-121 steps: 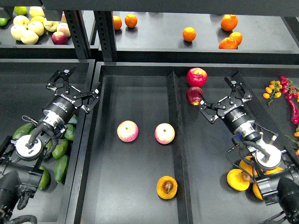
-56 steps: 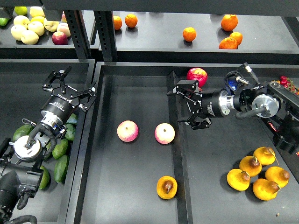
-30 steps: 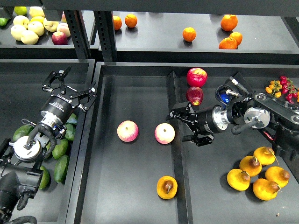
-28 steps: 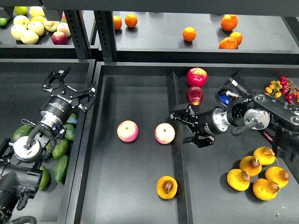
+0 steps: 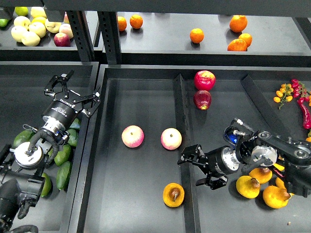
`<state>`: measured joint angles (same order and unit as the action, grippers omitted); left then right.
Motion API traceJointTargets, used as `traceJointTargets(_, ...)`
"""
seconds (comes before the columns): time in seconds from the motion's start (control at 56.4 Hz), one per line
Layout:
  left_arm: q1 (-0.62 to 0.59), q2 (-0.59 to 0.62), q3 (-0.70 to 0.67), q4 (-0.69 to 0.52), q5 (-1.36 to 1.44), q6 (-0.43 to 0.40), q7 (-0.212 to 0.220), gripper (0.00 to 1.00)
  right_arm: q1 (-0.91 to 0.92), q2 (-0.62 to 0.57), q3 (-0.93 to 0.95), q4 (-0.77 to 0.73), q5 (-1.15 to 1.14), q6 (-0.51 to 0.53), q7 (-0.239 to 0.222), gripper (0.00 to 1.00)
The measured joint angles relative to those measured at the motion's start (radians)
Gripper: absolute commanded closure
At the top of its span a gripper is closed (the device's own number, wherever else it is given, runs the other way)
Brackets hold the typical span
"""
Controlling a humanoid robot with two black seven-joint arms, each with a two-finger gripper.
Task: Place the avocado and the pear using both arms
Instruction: 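Move the right gripper down to the orange-yellow pear, then close the right gripper around the orange-yellow pear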
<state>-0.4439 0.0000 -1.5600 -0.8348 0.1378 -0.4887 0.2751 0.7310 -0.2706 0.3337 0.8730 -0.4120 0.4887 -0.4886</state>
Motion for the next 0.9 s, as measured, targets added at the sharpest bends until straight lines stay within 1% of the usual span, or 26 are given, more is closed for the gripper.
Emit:
traceJointTargets(0.656,0.001,0.000,0.001,0.003,0.002,0.000,0.001,0.02,-0.076,0.030,-0.013,-0.008,0.009,0.000,0.000,0.01)
traceJointTargets(0.691,0.001,0.000,0.002,0.003,0.002,0.000,0.001,0.02,-0.078,0.034,-0.013,-0.012,0.010,0.000,0.000,0.02)
traceJointTargets(0.798,0.001,0.000,0.007,0.003,0.002,0.000,0.001,0.02,-0.080,0.048,-0.013,-0.025,0.012,0.000,0.000,0.09)
traceJointTargets(0.904,0.001,0.000,0.017,0.003,0.002,0.000,0.001,0.02,-0.077,0.053,-0.013,-0.035,0.020,0.000,0.000,0.12)
